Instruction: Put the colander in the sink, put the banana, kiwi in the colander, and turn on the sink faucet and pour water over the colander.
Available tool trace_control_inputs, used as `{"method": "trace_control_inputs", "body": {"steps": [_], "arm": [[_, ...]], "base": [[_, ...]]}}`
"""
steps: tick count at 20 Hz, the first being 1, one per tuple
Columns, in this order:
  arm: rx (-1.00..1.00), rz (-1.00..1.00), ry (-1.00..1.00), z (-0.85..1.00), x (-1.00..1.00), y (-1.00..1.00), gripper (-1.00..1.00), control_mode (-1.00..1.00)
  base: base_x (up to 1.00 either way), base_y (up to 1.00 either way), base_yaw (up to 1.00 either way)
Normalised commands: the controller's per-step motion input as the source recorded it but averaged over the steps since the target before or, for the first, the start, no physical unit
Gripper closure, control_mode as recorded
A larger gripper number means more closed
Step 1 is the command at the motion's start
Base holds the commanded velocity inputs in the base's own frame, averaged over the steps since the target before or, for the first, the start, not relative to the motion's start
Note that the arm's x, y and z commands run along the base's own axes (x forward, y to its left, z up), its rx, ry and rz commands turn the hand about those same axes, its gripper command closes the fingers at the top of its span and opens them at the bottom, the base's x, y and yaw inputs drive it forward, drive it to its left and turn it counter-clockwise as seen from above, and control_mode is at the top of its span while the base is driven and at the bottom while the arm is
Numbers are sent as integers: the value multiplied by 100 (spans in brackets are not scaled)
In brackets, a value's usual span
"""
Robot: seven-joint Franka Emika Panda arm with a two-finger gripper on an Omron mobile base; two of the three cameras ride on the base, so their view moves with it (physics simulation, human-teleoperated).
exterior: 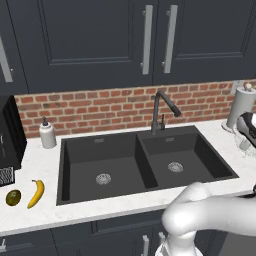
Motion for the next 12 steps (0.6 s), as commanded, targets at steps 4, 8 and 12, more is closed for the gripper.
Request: {"method": "trace_control_inputs", "body": {"steps": [4, 8, 12], "arm": [[0, 23, -2, 33, -17, 100, 100, -100], [0, 36, -4, 20, -21, 95, 100, -100], [0, 40, -5, 2, -30, 84, 100, -100]], "base": [[0, 0, 0], [0, 0, 0], [0, 0, 0]]}}
